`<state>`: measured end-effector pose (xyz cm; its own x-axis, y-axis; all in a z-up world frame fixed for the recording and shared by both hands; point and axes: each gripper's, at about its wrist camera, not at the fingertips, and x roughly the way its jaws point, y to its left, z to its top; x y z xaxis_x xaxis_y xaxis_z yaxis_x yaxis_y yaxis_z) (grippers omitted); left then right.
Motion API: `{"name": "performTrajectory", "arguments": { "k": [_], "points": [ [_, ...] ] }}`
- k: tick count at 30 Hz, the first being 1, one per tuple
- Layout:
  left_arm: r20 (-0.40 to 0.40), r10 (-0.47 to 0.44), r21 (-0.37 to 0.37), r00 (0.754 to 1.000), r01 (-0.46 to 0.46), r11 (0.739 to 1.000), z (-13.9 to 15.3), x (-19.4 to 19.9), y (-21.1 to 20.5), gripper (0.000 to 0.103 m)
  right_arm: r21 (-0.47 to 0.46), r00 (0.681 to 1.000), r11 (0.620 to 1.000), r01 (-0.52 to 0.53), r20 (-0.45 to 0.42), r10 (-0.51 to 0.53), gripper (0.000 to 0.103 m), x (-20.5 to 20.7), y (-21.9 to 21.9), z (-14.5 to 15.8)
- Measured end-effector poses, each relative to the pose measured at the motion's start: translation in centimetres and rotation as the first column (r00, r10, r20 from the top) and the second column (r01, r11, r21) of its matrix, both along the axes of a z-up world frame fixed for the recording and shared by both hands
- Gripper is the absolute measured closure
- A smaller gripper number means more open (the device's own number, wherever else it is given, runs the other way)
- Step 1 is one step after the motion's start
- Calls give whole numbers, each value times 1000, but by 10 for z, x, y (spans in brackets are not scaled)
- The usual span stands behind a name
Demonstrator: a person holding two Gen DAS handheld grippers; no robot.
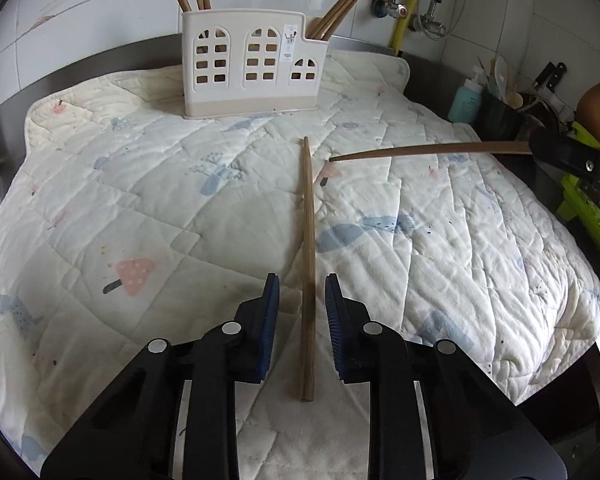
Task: Organize utensils
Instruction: 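Close the right tool on a chopstick while the left tool closes on the last one, then drop the right tool's chopstick into the holder while the left tool lifts its chopstick upright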
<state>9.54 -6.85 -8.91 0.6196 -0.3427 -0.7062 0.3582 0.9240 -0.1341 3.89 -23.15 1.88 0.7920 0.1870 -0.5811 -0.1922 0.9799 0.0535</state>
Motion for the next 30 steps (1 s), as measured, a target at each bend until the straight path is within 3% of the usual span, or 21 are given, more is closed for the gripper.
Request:
{"name": "performTrajectory", "arguments": {
  "k": [14,18,30],
  "points": [
    [-46,-4,2,999,4,1000,-1,11,-5,98,-23,998,999,-37,41,38,97,5,6,17],
    [-35,1,-53,999,-3,999,11,13,2,98,-21,997,999,-48,54,49,97,7,5,27],
    [138,21,-96,990,-7,995,67,30,13,98,21,992,993,-115,58,113,97,40,-6,80]
  ]
}}
